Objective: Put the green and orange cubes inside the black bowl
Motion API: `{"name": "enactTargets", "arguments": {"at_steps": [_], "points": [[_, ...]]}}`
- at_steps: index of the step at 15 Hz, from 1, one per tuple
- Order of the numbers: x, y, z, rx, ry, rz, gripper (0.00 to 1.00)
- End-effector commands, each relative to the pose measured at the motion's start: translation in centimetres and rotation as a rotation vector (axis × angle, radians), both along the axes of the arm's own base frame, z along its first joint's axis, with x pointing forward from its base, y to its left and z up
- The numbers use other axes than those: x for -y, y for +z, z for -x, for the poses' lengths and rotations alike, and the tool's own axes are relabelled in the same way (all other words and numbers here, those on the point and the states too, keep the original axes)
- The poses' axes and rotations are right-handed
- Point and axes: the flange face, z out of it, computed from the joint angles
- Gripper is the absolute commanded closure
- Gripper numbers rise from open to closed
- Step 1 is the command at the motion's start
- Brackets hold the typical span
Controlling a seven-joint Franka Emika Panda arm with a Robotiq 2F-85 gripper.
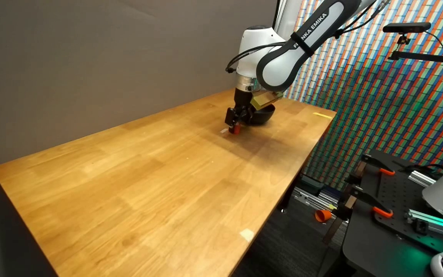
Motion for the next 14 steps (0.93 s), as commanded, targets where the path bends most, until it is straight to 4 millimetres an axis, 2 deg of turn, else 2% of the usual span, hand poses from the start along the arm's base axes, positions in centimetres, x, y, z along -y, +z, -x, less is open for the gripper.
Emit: {"name": "enactTargets", "arguments": {"at_steps": [1,4,8,12,14], "points": [[0.1,-0.4,-2.2,0.027,0.047,0.002,0.27],[-0.1,-0.3,-2.8,0.031,0.051,0.004,0.51],[0.1,1.2,-2.8,0.038,0.023,0.007,0.81],[1.0,2.9,-2.4,0.041,-0.019,0.032,0.81],[1.6,4.4,-2.4,0.062,-0.042,0.046,0.81]]}}
